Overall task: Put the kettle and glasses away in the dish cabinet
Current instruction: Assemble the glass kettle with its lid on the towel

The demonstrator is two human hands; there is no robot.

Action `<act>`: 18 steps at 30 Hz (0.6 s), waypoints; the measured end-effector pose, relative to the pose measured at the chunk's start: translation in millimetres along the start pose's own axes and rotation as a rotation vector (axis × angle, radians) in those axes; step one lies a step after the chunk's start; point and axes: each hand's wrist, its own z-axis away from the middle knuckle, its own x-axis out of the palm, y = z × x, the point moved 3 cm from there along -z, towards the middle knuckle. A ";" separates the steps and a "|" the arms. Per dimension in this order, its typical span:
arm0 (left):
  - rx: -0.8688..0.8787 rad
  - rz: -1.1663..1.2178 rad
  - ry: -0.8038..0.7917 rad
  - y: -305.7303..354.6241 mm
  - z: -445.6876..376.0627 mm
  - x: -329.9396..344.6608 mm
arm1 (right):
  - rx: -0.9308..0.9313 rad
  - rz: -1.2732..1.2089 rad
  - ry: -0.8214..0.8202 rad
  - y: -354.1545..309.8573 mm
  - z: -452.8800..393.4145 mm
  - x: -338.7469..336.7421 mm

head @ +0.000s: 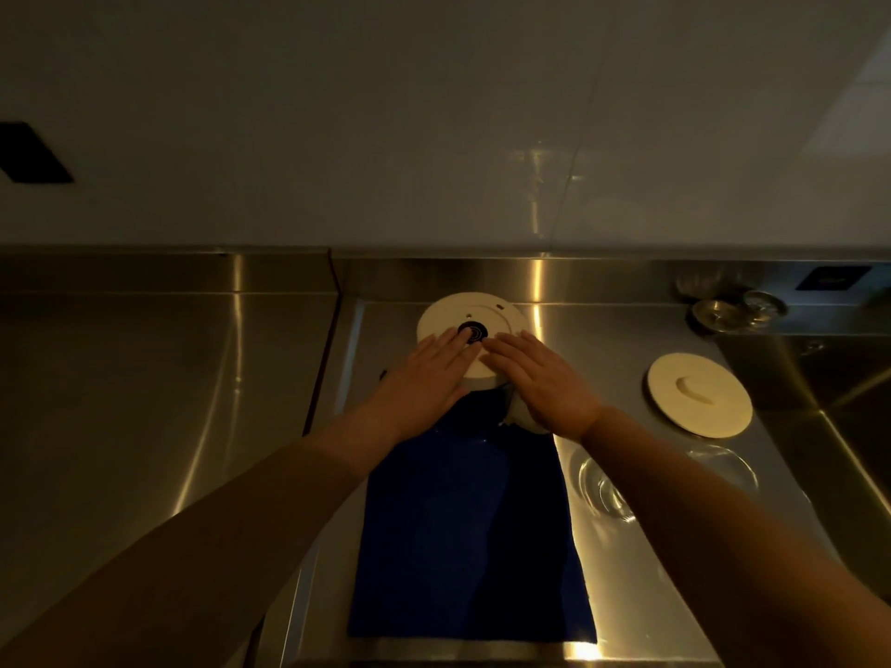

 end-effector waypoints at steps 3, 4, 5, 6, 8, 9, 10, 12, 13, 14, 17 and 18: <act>0.007 0.060 0.014 3.1 1.2 2.0 | 0.053 -0.006 -0.010 -3.8 5.2 3.2; 0.008 0.074 0.014 3.0 1.1 2.4 | 0.095 0.003 -0.001 -8.4 7.0 4.6; 0.007 0.082 0.008 2.3 0.6 2.5 | 0.152 0.016 0.013 -13.9 8.2 6.2; 0.010 0.082 -0.004 0.6 -0.7 2.4 | 0.221 0.028 0.020 -19.9 8.7 8.0; 0.029 0.072 -0.048 -4.3 -3.5 1.3 | 0.356 0.044 0.007 -31.0 7.7 12.0; 0.039 0.061 -0.066 -6.3 -4.3 1.1 | 0.403 0.057 -0.005 -35.2 6.5 13.7; 0.043 0.047 -0.075 -7.2 -4.4 1.1 | 0.435 0.078 -0.017 -38.2 4.8 14.9; 0.035 0.032 -0.069 -6.1 -3.3 1.6 | 0.465 0.124 -0.039 -41.3 1.9 15.2; 0.029 0.029 -0.062 -5.1 -2.8 1.9 | 0.467 0.142 -0.043 -41.6 1.0 15.0; 0.023 0.024 -0.057 -4.0 -2.8 2.1 | 0.459 0.156 -0.042 -41.2 0.8 14.9; 0.009 0.016 -0.051 -3.8 -3.2 1.4 | 0.380 0.192 -0.027 -37.2 2.2 13.0; 0.005 0.017 -0.043 -4.1 -3.4 1.0 | 0.350 0.209 -0.015 -34.3 2.9 12.7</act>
